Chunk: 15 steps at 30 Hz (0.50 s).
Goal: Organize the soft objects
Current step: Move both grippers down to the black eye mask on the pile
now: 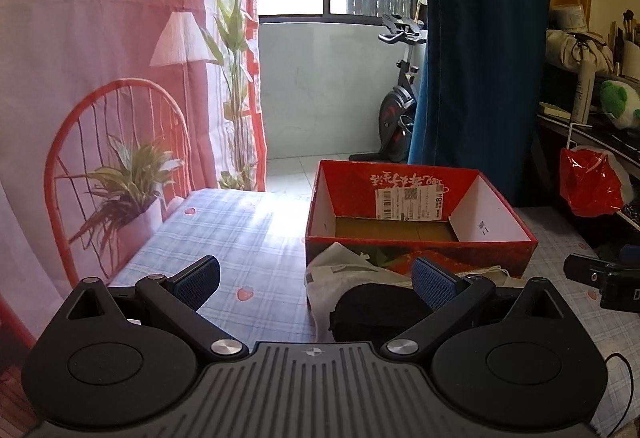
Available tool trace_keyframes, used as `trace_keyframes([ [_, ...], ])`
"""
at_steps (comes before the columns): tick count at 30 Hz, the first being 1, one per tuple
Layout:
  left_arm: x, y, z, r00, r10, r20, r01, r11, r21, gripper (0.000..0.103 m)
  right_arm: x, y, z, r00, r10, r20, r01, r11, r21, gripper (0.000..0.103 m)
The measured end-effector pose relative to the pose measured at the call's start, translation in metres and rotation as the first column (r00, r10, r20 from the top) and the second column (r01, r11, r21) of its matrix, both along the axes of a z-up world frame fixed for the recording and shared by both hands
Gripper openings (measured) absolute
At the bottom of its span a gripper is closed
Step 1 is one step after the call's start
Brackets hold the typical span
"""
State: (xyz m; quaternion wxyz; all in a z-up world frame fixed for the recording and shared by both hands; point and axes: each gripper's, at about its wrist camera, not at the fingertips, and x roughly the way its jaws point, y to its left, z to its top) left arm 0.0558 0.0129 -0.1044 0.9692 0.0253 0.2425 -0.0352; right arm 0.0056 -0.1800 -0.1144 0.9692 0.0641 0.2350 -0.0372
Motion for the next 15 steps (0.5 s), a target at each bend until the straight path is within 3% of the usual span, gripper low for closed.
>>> trace_keyframes([
  [8,0.029,0.001,-0.042,0.997,0.014,-0.076,-0.014,1.000,0.002,0.103,0.017,0.005,-0.038,0.996,0.032,-0.079,-0.033,0.999,-0.008,0.103],
  [15,0.040,0.004,-0.058,0.994,0.027,-0.104,-0.023,0.999,0.035,0.103,0.032,0.009,-0.064,0.988,0.060,-0.142,-0.060,0.998,0.004,0.103],
])
